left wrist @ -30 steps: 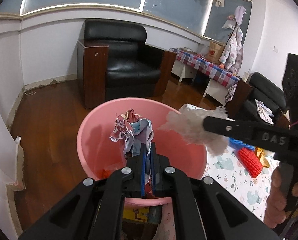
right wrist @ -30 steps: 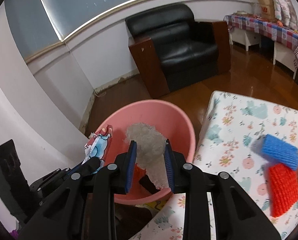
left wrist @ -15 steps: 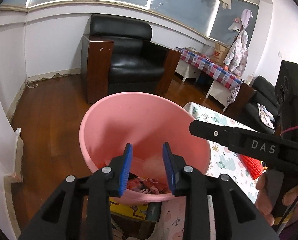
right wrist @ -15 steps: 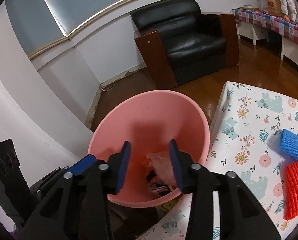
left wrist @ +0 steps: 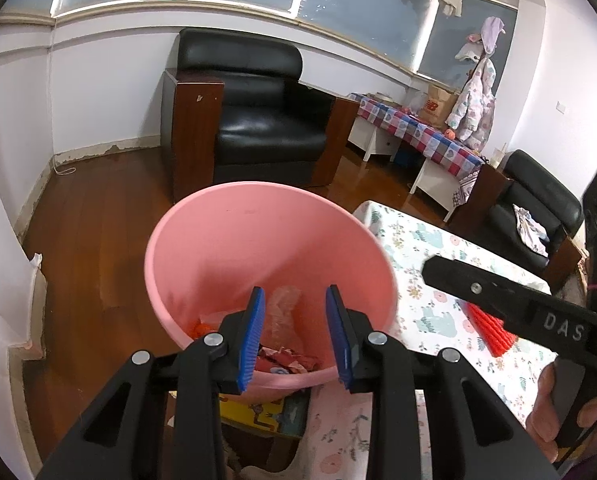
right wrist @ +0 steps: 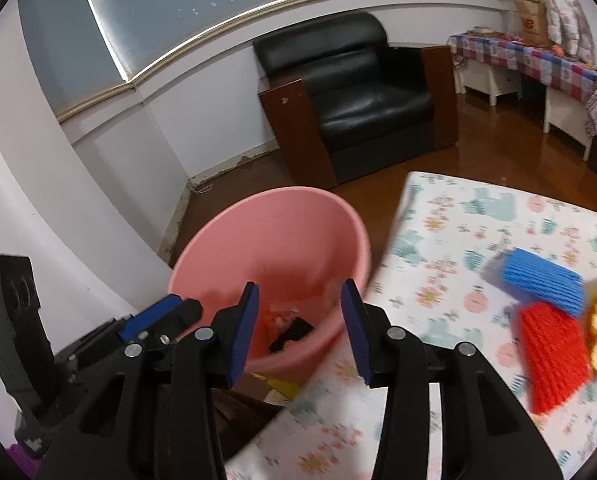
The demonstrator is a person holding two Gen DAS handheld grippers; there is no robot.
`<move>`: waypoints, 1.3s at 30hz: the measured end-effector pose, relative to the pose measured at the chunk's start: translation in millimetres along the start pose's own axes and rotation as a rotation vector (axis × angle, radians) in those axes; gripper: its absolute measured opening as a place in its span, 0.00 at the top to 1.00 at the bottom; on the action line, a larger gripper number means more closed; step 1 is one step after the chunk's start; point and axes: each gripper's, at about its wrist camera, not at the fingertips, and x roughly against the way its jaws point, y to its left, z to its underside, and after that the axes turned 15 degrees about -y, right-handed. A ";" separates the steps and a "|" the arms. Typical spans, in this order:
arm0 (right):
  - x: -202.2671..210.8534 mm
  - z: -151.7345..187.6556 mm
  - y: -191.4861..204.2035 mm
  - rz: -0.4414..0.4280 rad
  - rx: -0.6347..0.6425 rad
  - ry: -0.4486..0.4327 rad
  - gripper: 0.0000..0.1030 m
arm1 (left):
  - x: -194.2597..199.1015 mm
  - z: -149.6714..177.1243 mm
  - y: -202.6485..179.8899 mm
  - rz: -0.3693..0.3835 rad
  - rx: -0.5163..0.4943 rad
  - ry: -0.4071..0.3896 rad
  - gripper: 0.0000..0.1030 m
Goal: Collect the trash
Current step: 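Move both tools back over the table toward the foam nets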
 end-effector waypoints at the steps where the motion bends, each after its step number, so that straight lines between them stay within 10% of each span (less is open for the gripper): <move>1: 5.5 0.8 -3.1 0.007 -0.002 -0.005 0.58 | 0.3 0.5 -3.9 0.003 -0.005 0.002 0.70; 39: 138.4 31.5 -129.3 0.239 -0.174 -0.152 0.58 | -10.7 28.1 -143.5 0.135 -0.181 0.121 0.65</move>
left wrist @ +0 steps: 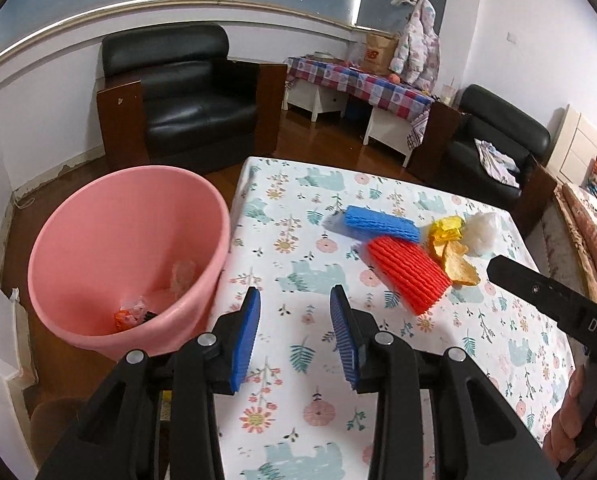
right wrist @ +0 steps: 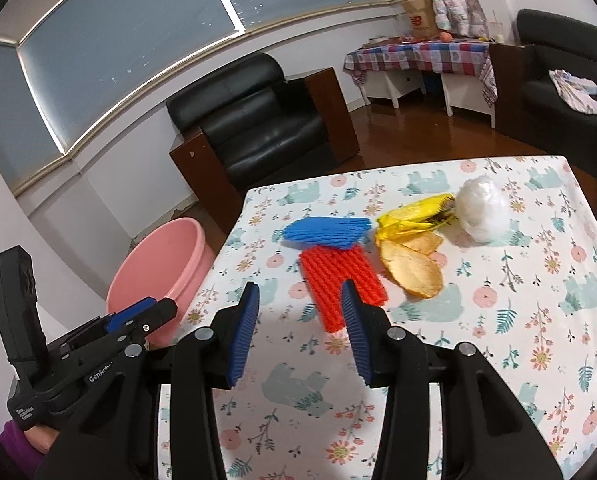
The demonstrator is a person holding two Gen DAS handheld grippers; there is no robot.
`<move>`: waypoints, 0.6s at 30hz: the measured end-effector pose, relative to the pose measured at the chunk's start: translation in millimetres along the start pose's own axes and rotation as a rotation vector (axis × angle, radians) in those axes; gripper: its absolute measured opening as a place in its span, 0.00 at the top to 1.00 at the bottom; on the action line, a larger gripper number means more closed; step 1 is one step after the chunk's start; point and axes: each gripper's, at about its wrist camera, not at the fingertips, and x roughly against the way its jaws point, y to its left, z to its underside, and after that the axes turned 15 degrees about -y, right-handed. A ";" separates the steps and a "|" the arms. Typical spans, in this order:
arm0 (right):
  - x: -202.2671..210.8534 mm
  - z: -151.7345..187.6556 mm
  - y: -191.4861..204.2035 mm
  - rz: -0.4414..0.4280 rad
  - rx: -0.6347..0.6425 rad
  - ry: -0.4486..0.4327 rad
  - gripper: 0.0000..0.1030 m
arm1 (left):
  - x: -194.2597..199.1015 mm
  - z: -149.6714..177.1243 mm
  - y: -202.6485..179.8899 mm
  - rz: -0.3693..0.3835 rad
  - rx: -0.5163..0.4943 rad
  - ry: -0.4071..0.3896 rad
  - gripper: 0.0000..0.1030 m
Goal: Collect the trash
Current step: 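Move both tools back over the table toward the foam nets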
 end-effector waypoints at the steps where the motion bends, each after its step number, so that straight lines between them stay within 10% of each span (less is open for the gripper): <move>1: 0.1 0.2 -2.4 0.002 -0.004 -0.001 0.58 | -0.6 0.1 -1.9 0.002 -0.004 0.002 0.65; 18: 9.0 0.6 -50.9 0.069 -0.091 -0.019 0.58 | -23.2 1.7 -39.6 0.051 -0.063 0.047 0.61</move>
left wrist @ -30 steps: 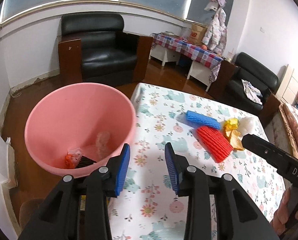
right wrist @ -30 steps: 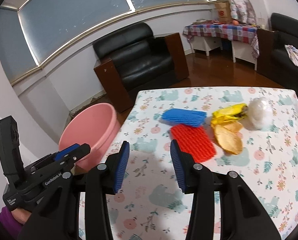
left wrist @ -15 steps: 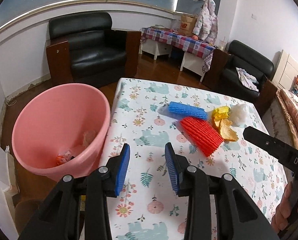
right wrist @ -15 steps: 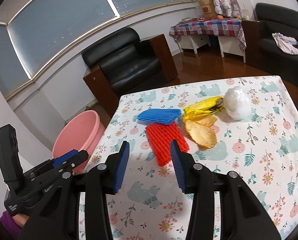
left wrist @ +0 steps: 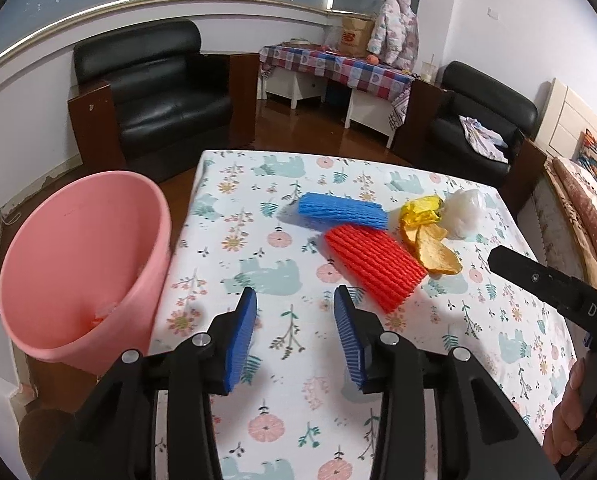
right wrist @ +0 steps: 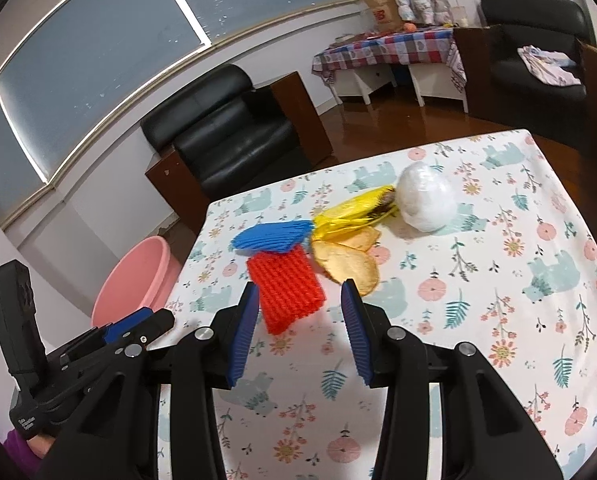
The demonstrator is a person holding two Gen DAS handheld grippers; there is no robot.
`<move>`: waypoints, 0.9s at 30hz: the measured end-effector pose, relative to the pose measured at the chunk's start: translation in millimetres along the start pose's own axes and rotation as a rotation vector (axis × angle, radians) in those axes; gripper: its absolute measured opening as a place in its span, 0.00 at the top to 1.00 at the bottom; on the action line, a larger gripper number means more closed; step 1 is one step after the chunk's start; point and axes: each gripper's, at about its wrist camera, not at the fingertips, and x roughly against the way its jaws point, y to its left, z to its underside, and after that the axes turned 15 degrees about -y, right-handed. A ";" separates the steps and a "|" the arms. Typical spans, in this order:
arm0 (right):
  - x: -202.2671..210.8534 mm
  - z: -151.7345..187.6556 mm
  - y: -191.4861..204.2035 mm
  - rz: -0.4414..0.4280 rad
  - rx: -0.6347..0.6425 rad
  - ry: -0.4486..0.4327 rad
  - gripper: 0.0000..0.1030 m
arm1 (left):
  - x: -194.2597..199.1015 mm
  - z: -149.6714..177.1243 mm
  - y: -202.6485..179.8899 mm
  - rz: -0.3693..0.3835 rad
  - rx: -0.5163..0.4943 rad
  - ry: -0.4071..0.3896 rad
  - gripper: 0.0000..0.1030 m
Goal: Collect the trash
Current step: 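Move both tools back over the table toward the foam nets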
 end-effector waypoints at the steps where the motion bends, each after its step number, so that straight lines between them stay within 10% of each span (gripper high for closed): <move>1: -0.4 -0.3 -2.6 0.003 -0.005 0.000 0.58 | -1.7 0.0 -2.2 0.004 -0.003 0.003 0.61; 27: -6.8 0.8 -24.7 0.031 -0.063 0.010 0.58 | -30.5 -0.3 -10.5 0.041 0.053 0.056 0.53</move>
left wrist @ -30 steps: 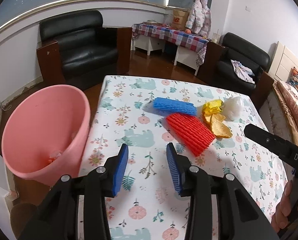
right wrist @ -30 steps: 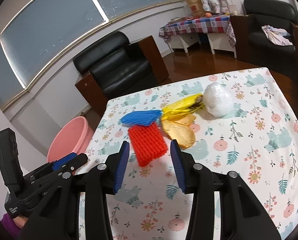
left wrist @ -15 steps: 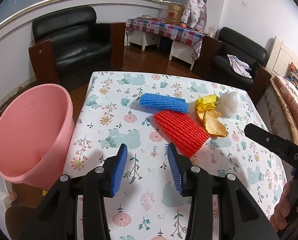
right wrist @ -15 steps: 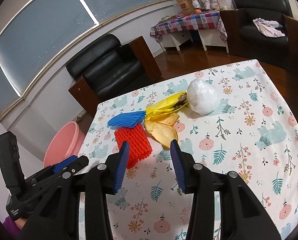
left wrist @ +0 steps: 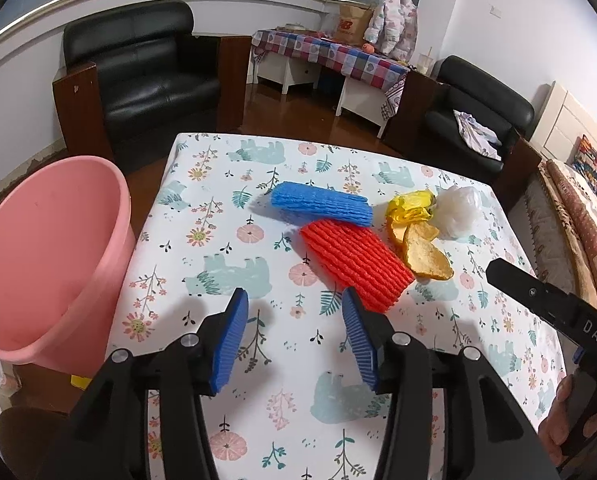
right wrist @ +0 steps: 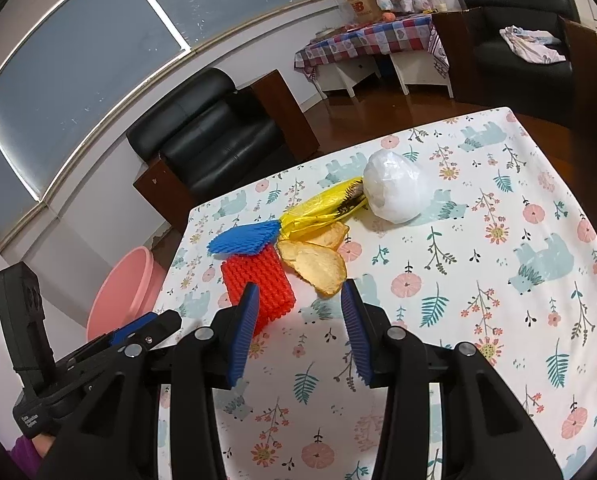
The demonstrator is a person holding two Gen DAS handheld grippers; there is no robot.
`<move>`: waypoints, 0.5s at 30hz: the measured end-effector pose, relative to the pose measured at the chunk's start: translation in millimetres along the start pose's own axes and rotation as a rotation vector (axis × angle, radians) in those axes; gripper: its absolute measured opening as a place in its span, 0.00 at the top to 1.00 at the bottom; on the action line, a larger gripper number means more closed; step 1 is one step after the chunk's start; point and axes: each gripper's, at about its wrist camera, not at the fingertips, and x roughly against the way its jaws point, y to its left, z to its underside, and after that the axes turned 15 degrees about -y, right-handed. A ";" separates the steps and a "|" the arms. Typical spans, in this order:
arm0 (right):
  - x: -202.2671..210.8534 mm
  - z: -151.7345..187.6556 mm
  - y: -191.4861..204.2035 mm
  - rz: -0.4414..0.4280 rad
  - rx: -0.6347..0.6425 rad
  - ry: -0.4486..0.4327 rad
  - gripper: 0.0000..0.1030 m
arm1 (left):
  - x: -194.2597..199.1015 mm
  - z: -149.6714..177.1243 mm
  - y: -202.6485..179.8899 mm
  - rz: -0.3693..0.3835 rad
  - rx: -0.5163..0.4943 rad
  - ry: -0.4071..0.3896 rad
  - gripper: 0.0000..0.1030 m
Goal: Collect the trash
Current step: 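Move both tools back over the table toward the foam nets, then grasp the red foam net with the left tool while the right tool grasps an orange chip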
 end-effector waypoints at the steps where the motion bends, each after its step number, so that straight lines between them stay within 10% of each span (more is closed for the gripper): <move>1: -0.1 -0.3 -0.7 0.002 0.001 -0.001 0.58 | -1.2 0.0 0.5 0.001 0.005 0.003 0.53; 15: -2.4 -2.1 -16.2 0.036 -0.014 -0.009 0.58 | -27.9 6.0 -6.0 0.065 0.097 0.076 0.52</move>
